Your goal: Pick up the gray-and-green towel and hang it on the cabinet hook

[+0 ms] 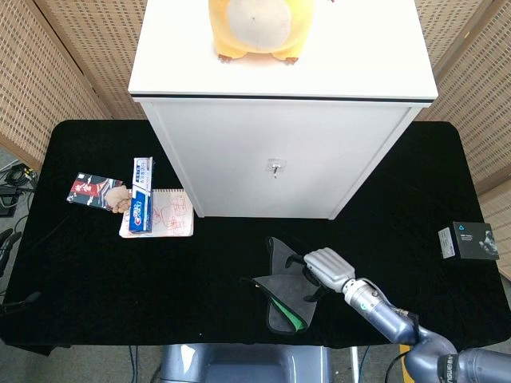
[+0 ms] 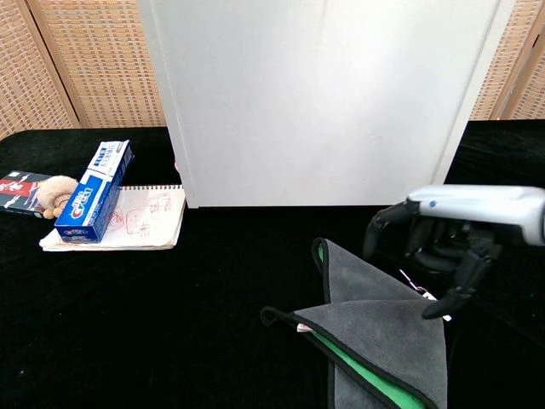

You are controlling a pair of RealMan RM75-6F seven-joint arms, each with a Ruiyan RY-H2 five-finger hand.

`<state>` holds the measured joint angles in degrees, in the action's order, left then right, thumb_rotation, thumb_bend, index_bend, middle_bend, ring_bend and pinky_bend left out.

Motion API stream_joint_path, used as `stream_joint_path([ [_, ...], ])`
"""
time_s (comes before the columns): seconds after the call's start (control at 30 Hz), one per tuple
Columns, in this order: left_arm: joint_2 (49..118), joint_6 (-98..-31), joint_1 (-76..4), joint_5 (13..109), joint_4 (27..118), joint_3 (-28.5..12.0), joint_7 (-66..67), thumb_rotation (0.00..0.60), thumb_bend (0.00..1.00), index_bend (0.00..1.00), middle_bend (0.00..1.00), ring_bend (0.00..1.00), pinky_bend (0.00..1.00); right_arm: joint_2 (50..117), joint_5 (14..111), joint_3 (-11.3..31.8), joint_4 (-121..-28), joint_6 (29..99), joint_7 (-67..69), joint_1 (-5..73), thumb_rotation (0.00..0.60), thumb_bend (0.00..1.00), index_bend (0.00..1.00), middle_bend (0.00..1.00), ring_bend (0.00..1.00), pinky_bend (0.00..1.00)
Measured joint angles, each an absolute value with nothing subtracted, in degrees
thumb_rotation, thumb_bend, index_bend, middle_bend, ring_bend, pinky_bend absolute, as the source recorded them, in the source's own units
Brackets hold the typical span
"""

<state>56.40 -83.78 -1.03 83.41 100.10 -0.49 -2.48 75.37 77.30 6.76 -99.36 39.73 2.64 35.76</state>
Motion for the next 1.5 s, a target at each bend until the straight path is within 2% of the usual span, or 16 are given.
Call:
stream_joint_path([
  [0.23, 56.5, -83.4, -1.2, 83.0, 99.9, -0.5, -2.4, 0.600, 0.00, 0.00, 0.00, 0.00, 0.00, 80.2, 67.5, 6.4, -97.0, 36.6, -5.0, 39.6, 0.600, 0.15, 0.35, 0.91, 0.90, 1.00],
  [0.63, 56.8, -82.9, -1.4, 82.2, 100.0, -0.7, -1.8, 0.600, 0.00, 0.00, 0.00, 0.00, 0.00, 88.1, 52.6, 4.7, -95.4, 41.8, -18.0, 43.8, 0.600, 0.16, 0.33, 0.91, 0.91, 1.00],
  [1.1, 56.7, -82.6, -1.6, 82.0, 99.8, -0.8, -2.4, 0.600, 0.00, 0.00, 0.00, 0.00, 0.00, 93.3, 47.4, 1.6, -93.4, 47.1, -26.1, 46.5, 0.600, 0.18, 0.29, 0.91, 0.91, 1.00],
  [1.3, 56.7, -82.6, -1.6, 82.1, 99.7, -0.8, -2.5, 0.600, 0.00, 0.00, 0.00, 0.00, 0.00, 94.6, 47.8, 0.1, -92.3, 48.5, -28.1, 46.6, 0.600, 0.26, 0.35, 0.91, 0.91, 1.00],
  [1.43, 56.7, -82.6, -1.6, 82.0, 99.7, -0.8, -2.5, 0.600, 0.00, 0.00, 0.00, 0.00, 0.00, 94.9, 48.6, -0.1, -91.9, 48.7, -27.7, 46.3, 0.600, 0.40, 0.43, 0.91, 0.91, 1.00],
  [1.5, 56.7, -82.6, -1.7, 82.0, 99.7, -0.8, -2.4, 0.600, 0.00, 0.00, 0.00, 0.00, 0.00, 95.0, 49.1, -0.1, -91.8, 48.8, -27.2, 46.0, 0.600, 0.42, 0.46, 0.91, 0.91, 1.00],
])
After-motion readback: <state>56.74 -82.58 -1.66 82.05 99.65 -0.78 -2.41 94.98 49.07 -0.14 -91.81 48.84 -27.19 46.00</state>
